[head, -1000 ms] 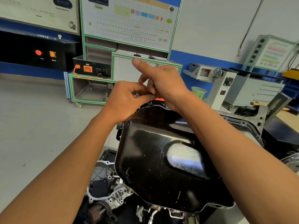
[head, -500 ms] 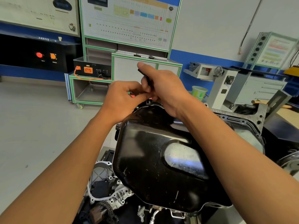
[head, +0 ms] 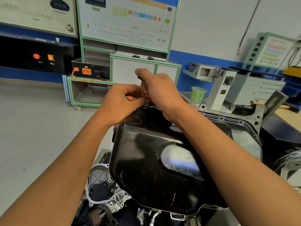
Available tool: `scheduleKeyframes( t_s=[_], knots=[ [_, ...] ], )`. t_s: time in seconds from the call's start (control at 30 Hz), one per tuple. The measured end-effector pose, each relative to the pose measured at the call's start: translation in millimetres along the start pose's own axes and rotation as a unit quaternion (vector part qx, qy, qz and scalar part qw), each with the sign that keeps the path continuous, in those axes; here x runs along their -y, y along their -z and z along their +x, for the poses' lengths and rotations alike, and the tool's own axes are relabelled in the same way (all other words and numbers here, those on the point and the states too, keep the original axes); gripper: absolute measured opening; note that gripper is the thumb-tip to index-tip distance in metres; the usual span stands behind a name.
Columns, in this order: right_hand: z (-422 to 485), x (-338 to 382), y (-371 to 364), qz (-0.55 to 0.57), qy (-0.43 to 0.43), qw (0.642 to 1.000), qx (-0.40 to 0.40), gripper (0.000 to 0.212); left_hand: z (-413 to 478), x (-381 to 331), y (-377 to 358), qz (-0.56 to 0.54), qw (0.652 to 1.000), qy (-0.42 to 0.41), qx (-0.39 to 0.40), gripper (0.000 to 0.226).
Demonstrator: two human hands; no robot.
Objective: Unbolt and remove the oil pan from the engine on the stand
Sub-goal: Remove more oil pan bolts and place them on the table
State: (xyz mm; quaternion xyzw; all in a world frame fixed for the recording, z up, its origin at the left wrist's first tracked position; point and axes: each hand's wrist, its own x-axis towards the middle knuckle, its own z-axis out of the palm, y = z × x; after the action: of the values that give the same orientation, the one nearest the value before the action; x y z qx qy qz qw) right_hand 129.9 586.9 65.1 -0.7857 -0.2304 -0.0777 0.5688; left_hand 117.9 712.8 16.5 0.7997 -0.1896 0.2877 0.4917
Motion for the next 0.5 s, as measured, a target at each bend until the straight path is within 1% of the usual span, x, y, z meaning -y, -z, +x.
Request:
scheduleKeyframes(
  t_s=[0.17, 0.27, 0.5],
  knots=[
    [0, -1, 3, -0.008, 0.033, 0.999, -0.030, 0.049, 2, -2, 0, -0.014, 0.998, 0.044, 0.052, 0.024],
    [0, -2, 2, -0.016, 0.047, 0.998, -0.033, 0.054, 1, -6, 0, -0.024, 0.995, 0.071, 0.062, 0.027],
    [1, -5, 3, -0.016, 0.058, 0.997, -0.045, 0.053, 0, -16, -1, -0.031, 0.994, 0.074, 0.074, 0.024]
  ],
)
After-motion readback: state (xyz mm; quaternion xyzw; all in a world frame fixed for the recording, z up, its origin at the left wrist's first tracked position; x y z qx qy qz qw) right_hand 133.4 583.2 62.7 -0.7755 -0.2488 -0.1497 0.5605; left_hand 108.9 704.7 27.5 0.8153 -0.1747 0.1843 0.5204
